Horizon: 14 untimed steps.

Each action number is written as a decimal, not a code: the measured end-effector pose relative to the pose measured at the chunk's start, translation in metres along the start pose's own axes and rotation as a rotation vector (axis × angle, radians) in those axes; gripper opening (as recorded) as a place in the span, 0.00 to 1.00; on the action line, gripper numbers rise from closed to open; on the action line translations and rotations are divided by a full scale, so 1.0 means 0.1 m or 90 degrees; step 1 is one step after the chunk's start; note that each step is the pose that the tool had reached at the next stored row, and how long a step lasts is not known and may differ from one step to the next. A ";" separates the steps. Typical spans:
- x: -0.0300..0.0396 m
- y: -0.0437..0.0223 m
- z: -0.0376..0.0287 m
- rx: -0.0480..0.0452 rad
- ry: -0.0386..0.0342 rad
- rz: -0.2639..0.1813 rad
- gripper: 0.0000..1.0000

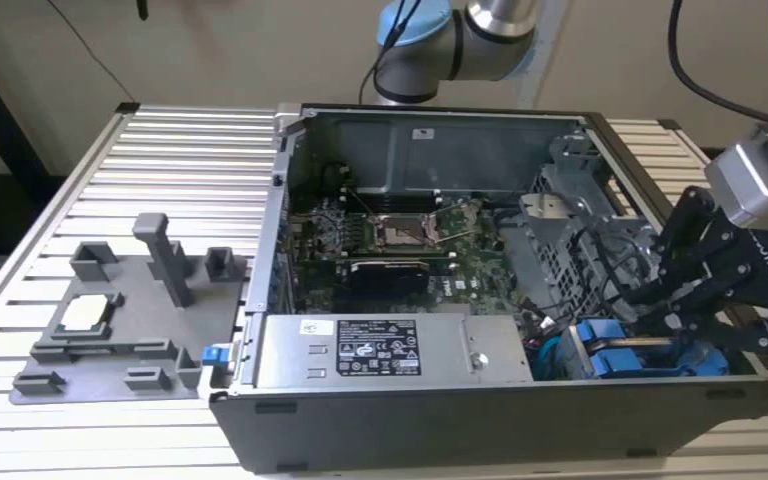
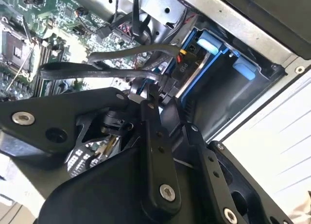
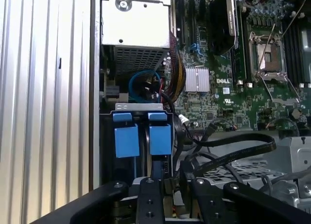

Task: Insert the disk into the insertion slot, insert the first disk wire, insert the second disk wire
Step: 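Insert the second disk wire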

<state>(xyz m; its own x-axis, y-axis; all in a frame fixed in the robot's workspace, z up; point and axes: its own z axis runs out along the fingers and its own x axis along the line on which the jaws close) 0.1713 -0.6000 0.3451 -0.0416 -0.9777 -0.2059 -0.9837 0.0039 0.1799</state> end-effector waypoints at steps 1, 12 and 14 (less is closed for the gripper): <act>-0.004 0.004 -0.020 -0.0004 -0.0001 0.001 0.30; -0.054 0.047 -0.251 -0.0012 0.0034 0.006 0.30; -0.058 0.050 -0.269 -0.0010 0.0067 0.006 0.30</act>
<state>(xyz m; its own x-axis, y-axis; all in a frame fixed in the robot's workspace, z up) 0.1712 -0.5999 0.3731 -0.0493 -0.9798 -0.1940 -0.9829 0.0132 0.1834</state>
